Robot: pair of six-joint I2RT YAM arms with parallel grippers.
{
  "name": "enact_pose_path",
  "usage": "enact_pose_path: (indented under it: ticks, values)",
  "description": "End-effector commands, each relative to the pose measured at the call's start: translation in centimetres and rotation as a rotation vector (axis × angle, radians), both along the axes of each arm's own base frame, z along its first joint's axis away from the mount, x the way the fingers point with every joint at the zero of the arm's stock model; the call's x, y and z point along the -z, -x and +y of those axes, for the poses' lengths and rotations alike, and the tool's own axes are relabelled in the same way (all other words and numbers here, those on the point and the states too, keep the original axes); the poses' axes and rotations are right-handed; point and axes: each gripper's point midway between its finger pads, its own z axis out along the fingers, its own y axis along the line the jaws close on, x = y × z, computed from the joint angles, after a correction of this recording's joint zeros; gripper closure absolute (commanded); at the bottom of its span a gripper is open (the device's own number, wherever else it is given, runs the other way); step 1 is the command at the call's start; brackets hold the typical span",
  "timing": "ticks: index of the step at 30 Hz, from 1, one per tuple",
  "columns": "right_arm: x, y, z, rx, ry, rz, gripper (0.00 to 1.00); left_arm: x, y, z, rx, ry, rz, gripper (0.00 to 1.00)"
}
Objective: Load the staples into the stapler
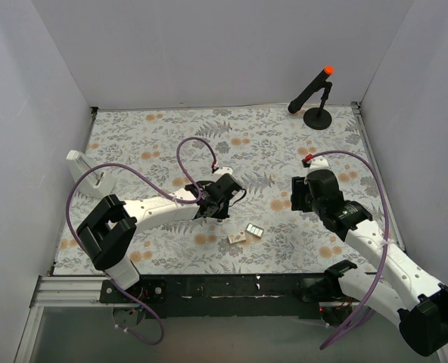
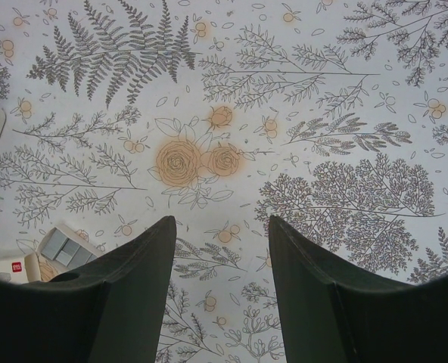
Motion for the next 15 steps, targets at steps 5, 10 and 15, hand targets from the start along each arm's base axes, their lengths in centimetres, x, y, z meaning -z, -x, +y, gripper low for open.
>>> enact_pose_path:
  ticks: [5, 10, 15]
  values:
    - [-2.68, -1.28, 0.69, 0.004, -0.046, -0.064, 0.4, -0.98, -0.62, -0.1, -0.01, 0.014, -0.024, 1.0]
    - [-2.68, -1.28, 0.68, 0.004, -0.046, -0.064, 0.4, -0.96, -0.52, -0.37, -0.003, 0.026, -0.019, 1.0]
    - [-2.63, -1.31, 0.7, 0.004, -0.045, -0.063, 0.4, -0.66, -0.44, -0.29, -0.001, 0.021, -0.01, 1.0]
